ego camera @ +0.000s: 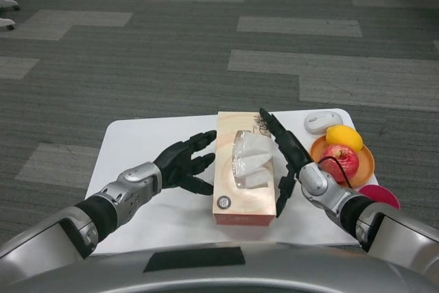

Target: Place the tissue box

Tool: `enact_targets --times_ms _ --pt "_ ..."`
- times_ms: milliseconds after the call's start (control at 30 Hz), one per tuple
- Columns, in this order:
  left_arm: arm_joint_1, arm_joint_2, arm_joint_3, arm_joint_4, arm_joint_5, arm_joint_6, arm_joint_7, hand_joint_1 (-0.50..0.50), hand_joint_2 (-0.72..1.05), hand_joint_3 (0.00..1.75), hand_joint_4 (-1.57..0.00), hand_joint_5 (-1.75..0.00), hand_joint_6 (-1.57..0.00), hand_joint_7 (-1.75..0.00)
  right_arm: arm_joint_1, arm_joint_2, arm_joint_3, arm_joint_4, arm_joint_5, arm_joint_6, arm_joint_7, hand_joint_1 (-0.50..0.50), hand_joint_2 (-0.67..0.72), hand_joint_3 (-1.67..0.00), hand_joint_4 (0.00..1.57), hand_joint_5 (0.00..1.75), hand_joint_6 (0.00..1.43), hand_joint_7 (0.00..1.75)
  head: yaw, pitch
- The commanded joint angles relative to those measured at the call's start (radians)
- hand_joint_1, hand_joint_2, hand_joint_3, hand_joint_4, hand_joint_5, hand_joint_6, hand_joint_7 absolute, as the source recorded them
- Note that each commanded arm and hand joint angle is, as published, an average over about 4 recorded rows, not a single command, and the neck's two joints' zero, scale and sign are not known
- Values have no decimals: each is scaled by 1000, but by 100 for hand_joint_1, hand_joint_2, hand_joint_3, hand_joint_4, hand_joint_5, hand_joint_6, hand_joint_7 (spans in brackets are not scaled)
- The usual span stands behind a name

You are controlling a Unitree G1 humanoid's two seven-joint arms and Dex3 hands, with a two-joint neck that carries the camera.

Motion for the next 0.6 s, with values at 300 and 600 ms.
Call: enact_targets --times_ms 300,600 --pt "-21 -12 -20 50 -5 -8 -8 50 87 9 0 0 0 0 -62 25 59 40 -1 1 7 -46 53 -12 0 39 0 10 -2 1" --pt "-26 -16 -30 89 -6 -8 -5 50 87 9 0 0 0 0 -79 29 104 51 0 10 5 -46 53 -14 0 48 0 14 -4 2"
